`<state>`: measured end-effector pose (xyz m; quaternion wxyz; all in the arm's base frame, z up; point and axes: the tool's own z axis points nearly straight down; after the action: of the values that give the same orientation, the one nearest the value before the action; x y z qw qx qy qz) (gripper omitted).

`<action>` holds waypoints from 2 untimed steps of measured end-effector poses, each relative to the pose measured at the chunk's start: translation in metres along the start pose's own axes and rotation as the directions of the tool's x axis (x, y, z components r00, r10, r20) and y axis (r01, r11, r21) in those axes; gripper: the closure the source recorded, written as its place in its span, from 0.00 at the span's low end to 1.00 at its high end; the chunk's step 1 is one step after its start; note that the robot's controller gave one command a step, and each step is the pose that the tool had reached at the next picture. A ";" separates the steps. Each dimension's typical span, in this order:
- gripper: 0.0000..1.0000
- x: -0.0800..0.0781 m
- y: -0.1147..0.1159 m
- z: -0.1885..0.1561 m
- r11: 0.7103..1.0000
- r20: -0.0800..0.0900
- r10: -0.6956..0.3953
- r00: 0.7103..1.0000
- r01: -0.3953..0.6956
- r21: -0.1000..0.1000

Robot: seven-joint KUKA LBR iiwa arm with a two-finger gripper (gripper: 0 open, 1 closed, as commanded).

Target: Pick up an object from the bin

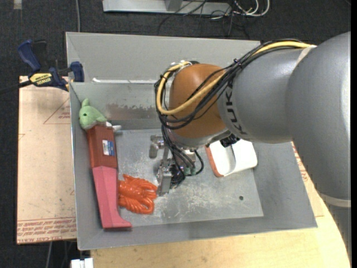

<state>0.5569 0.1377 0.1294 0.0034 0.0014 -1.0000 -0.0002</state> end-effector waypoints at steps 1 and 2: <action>0.00 -0.002 -0.001 -0.005 1.000 0.007 0.003 1.000 -0.003 -0.001; 0.00 0.024 -0.059 0.060 0.999 0.007 -0.045 0.999 0.045 -0.003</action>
Offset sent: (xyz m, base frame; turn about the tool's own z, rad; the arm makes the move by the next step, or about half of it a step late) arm -0.0257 -0.0579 -0.0594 -0.0484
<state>0.5325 0.0789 0.0695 -0.0001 0.0237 -0.9997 -0.0018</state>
